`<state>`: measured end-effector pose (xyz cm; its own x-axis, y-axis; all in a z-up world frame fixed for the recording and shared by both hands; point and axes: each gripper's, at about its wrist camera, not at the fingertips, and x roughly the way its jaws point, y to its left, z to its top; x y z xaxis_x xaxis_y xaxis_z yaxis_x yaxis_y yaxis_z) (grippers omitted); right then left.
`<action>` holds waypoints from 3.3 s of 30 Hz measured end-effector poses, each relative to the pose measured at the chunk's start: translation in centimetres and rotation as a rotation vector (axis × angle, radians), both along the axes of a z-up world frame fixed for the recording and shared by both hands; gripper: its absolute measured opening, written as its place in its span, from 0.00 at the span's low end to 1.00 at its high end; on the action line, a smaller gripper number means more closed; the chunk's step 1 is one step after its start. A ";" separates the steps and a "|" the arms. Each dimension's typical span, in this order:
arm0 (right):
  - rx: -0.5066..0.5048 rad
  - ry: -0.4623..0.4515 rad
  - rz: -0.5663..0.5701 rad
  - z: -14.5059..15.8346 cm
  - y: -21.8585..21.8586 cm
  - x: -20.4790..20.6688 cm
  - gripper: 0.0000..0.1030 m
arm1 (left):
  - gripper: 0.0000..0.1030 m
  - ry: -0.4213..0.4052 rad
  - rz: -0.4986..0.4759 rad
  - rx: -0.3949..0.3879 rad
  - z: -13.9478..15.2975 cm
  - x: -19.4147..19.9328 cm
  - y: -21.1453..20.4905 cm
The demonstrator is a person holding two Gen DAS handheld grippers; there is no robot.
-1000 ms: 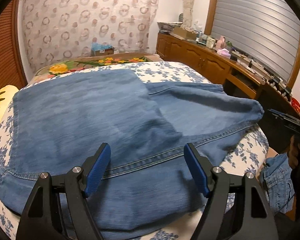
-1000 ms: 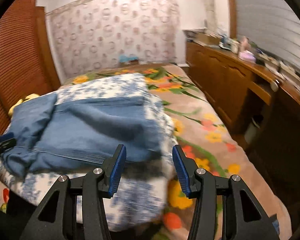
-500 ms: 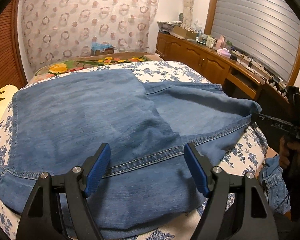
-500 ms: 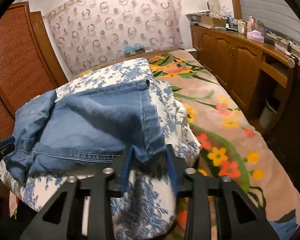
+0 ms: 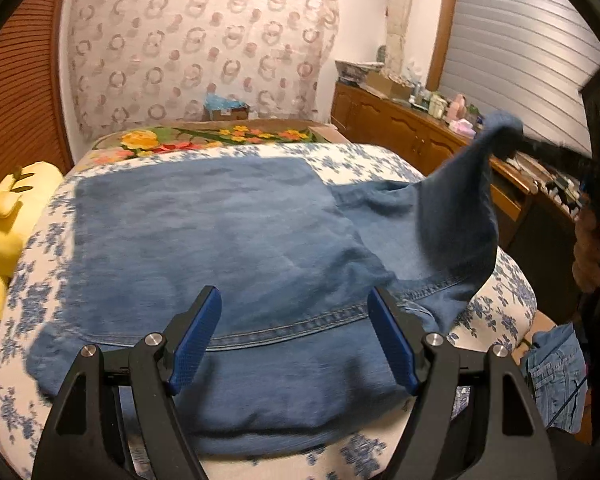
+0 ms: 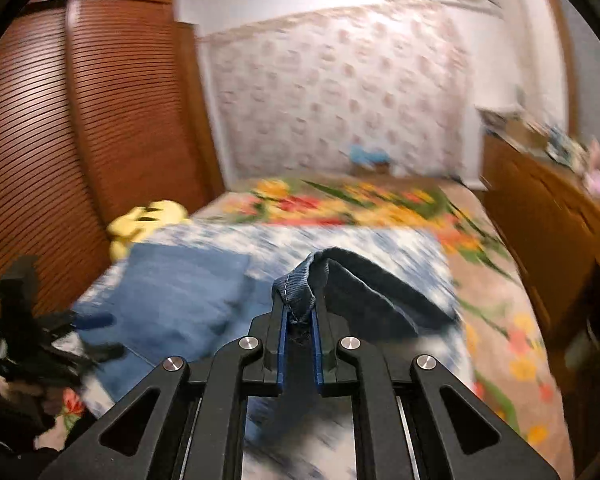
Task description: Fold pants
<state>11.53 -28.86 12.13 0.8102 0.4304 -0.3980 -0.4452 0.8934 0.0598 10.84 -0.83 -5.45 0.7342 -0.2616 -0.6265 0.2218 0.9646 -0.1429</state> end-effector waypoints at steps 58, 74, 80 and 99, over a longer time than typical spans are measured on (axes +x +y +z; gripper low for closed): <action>-0.014 0.311 0.132 -7.9 11.7 2.3 0.12 | 0.21 0.029 0.044 0.021 -3.0 1.2 4.7; -0.057 0.003 0.208 5.6 14.2 4.9 0.03 | 0.16 -0.150 -0.022 -0.068 5.7 -2.1 4.6; -0.102 0.029 0.258 5.4 18.1 7.4 0.03 | 0.16 -0.153 0.042 -0.051 6.1 -2.5 6.4; -0.247 0.181 0.362 1.6 29.7 14.8 0.03 | 0.05 -0.017 0.152 -0.086 -0.7 -2.9 12.0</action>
